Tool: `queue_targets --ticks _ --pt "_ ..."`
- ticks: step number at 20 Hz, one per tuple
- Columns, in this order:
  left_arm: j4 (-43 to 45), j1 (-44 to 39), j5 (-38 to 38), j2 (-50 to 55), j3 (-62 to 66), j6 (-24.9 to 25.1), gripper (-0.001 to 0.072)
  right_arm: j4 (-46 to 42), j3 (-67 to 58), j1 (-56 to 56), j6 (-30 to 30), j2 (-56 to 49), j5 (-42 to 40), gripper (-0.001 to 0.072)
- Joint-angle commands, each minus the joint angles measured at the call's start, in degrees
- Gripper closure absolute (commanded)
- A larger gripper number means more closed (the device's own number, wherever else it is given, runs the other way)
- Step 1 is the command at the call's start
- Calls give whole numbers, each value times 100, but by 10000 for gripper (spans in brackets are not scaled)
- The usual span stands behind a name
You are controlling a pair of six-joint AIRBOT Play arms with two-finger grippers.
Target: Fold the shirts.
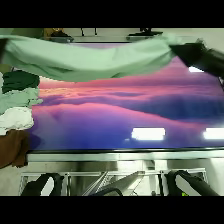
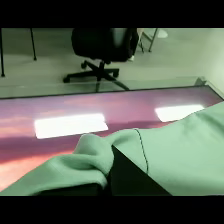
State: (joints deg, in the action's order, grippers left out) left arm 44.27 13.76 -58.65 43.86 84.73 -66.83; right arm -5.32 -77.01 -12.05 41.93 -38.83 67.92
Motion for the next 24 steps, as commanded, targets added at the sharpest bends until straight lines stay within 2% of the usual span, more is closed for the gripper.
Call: queue_targets --ticks 1,5,8,10,13,16,18,20,21,22,23,24 --pt "15 356 -420 -616 -20 -188 695 -273 -223 -68 7 501 -28 688" --pt "9 341 -970 -837 -1484 -485 695 -479 -52 -63 352 188 387 687" --pt "-46 -74 -809 -835 -3150 -529 695 -481 597 -57 588 -310 822 686" --pt "-35 -420 -380 -835 -4304 -525 695 -485 1322 -46 610 -649 855 683" --pt "-46 -791 765 -793 -5816 -525 694 -525 2540 166 522 -1272 553 682" --pt "-46 -894 1700 -240 -6485 -518 694 -525 3263 422 -190 -2015 -168 674" --pt "-46 -844 1976 317 -6387 -461 692 -492 3270 428 -323 -2538 -466 460" --pt "-44 -721 1897 874 -5945 -186 676 -501 3143 326 -323 -2787 -605 452" --pt "-42 -632 1768 1123 -5663 -87 394 -503 3053 197 -321 -2813 -603 415" --pt "-39 -527 1591 1379 -5346 -61 16 -503 2970 66 -321 -2789 -592 256" --pt "-37 -413 1375 1604 -5049 -63 7 -535 2883 -98 -319 -2745 -514 151" --pt "-37 -297 1080 1849 -4743 -63 8 -564 2824 -271 -315 -2680 -337 148"
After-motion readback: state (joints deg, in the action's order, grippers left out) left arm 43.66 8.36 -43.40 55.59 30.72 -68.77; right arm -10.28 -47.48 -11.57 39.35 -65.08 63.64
